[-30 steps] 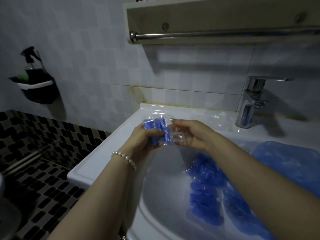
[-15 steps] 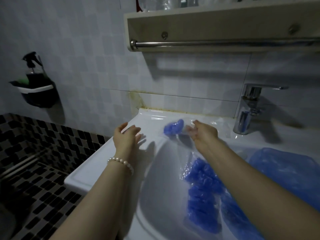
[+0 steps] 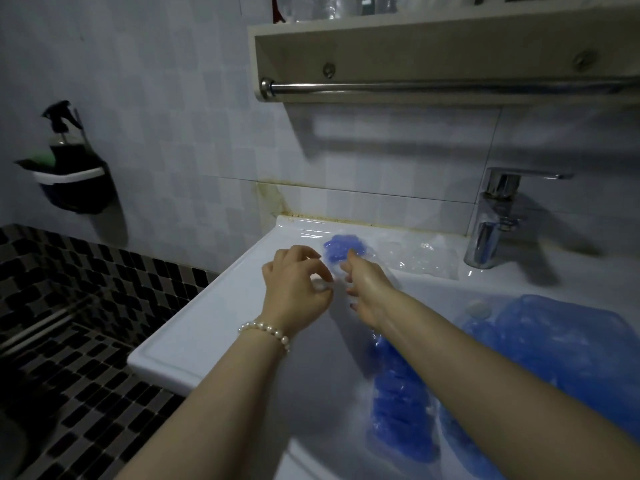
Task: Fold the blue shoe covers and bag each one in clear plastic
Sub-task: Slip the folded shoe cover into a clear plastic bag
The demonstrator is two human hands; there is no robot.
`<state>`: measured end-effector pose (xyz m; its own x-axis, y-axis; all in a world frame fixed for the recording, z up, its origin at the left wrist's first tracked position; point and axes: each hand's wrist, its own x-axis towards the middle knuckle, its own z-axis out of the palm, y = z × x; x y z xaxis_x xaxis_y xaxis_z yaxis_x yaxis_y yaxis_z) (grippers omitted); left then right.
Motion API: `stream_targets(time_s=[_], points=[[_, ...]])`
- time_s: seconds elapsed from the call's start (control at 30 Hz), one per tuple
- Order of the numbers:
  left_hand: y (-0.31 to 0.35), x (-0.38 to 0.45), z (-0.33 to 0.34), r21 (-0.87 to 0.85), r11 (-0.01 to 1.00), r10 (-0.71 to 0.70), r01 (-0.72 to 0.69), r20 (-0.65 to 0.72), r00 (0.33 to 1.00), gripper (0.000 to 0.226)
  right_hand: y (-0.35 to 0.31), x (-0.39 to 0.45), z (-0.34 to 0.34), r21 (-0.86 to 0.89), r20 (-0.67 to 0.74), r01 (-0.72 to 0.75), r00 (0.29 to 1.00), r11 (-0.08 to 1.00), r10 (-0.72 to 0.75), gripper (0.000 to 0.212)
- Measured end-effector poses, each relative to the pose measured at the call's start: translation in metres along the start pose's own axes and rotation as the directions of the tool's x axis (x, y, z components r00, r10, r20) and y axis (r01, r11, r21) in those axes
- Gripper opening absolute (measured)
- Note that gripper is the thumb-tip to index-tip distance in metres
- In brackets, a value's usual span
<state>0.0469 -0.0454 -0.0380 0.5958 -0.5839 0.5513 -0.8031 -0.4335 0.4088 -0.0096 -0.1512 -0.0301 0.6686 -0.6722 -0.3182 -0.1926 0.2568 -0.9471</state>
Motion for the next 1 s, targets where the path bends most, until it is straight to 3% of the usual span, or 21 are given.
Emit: stream_targets(time_s=[0.07,0.13,0.2,0.27,0.33,0.43,0.5,0.57,0.7,0.83,0.9,1.0], points=[[0.003,-0.001,0.000,0.052,0.997,0.065,-0.065,0.010,0.998,0.015,-0.001,0.001,-0.001,-0.067,0.058,-0.026,0.998,0.997,0.030,0.046],[0.006,-0.002,0.002,0.158,0.977,0.128,-0.145,0.116,0.985,0.028,-0.006,-0.002,-0.008,-0.117,0.206,-0.046,0.976,0.992,0.070,0.047],[0.005,-0.001,0.005,0.234,0.962,0.096,-0.142,0.198,0.975,0.038,-0.016,-0.008,-0.022,-0.176,0.330,-0.030,0.940,0.984,0.088,0.043],[0.000,0.001,0.007,0.290,0.953,0.019,-0.093,0.248,0.969,0.043,-0.028,-0.012,-0.039,-0.322,0.340,0.052,0.938,0.945,0.064,0.038],[-0.006,0.003,0.010,0.307,0.949,-0.024,-0.076,0.310,0.950,0.048,-0.043,-0.016,-0.061,-0.522,0.298,0.181,0.954,0.834,-0.020,0.032],[-0.006,0.003,0.010,0.240,0.967,0.009,-0.085,0.302,0.953,0.051,-0.062,-0.026,-0.093,-0.815,0.305,0.310,0.948,0.490,-0.093,0.017],[0.001,0.002,0.008,0.156,0.982,0.079,-0.102,0.150,0.986,0.044,-0.063,-0.030,-0.115,-0.957,0.259,0.257,0.966,0.131,0.000,0.009],[0.006,-0.001,0.006,0.110,0.983,0.145,-0.150,0.054,0.988,0.036,-0.054,-0.031,-0.127,-0.975,0.126,0.145,0.985,-0.169,0.116,0.017],[0.028,-0.011,0.011,0.068,0.957,0.269,-0.284,0.165,0.949,0.028,-0.042,-0.044,-0.149,-0.879,-0.068,0.020,0.983,-0.476,0.168,0.050],[0.041,-0.021,0.016,-0.033,0.950,0.308,-0.310,0.268,0.913,0.030,-0.041,-0.051,-0.150,-0.825,-0.069,0.008,0.991,-0.565,0.114,0.041],[0.043,-0.024,0.015,-0.070,0.957,0.291,-0.283,0.299,0.909,0.030,-0.049,-0.052,-0.152,-0.836,-0.073,-0.025,0.995,-0.548,0.066,0.037],[0.043,-0.026,0.014,-0.080,0.971,0.241,-0.227,0.334,0.911,0.029,-0.062,-0.055,-0.159,-0.845,-0.103,-0.031,0.989,-0.534,0.105,0.055]])
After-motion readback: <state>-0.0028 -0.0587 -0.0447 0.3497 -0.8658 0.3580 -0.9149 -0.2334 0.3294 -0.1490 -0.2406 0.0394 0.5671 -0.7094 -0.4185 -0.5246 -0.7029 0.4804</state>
